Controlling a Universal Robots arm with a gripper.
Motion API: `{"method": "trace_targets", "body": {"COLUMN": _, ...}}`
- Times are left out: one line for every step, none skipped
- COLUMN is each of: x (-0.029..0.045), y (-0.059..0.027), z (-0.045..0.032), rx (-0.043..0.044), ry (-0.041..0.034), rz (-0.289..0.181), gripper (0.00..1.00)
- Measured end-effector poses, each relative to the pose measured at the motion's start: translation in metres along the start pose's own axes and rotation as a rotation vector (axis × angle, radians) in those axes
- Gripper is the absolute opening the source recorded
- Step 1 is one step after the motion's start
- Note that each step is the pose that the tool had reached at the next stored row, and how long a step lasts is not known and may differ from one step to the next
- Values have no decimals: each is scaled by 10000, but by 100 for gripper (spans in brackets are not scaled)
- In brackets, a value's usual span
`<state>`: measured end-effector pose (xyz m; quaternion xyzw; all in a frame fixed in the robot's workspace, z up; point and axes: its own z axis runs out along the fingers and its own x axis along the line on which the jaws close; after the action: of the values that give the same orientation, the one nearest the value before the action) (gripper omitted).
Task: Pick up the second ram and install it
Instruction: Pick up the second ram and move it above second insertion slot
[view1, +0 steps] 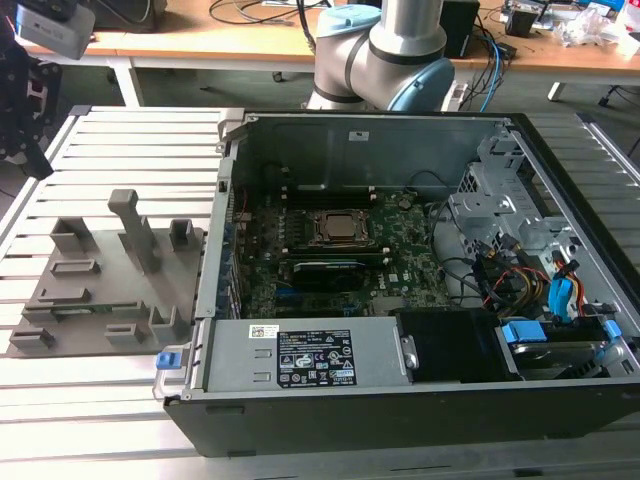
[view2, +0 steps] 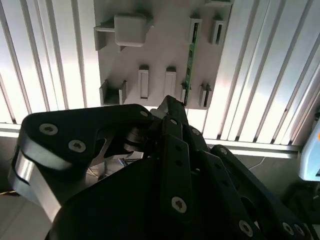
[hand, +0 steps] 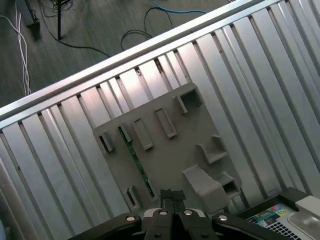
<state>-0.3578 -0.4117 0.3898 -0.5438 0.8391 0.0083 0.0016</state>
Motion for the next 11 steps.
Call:
{"method": "trace_targets", "body": {"x": 0, "y": 0, "z": 0, "rx": -2, "ry": 1, "rz": -154, "gripper": 11}}
{"method": "trace_targets", "body": {"x": 0, "y": 0, "z": 0, "rx": -4, "ry": 3, "rz": -295, "gripper": 11}}
{"method": "trace_targets", "body": {"x": 0, "y": 0, "z": 0, "rx": -6, "ry": 6, "rz": -508, "gripper": 11}}
{"method": "trace_targets", "body": {"x": 0, "y": 0, "z": 0, "rx": -8, "ry": 8, "rz": -656, "gripper": 11}}
{"method": "trace_targets", "body": {"x": 0, "y": 0, "z": 0, "rx": -10, "ry": 10, "rz": -815, "gripper": 11}}
{"method": "trace_targets", "body": {"x": 0, "y": 0, "z": 0, "rx": -12, "ry": 13, "rz": -1038, "gripper": 11}}
{"method": "trace_targets", "body": {"x": 0, "y": 0, "z": 0, "rx": -14, "ry": 14, "rz": -1180, "gripper": 11}}
{"method": "trace_targets", "body": {"x": 0, "y": 0, "z": 0, "rx": -16, "ry": 16, "rz": -1346, "gripper": 11}}
{"method": "trace_targets", "body": {"x": 0, "y": 0, "z": 0, "rx": -17, "ry": 17, "rz": -1428, "gripper": 11}}
{"method": "trace_targets", "body": {"x": 0, "y": 0, "z": 0, "rx": -19, "ry": 19, "rz": -1583, "gripper": 11}}
{"method": "trace_targets", "body": {"x": 0, "y": 0, "z": 0, "rx": -20, "ry": 20, "rz": -1634, "gripper": 11}}
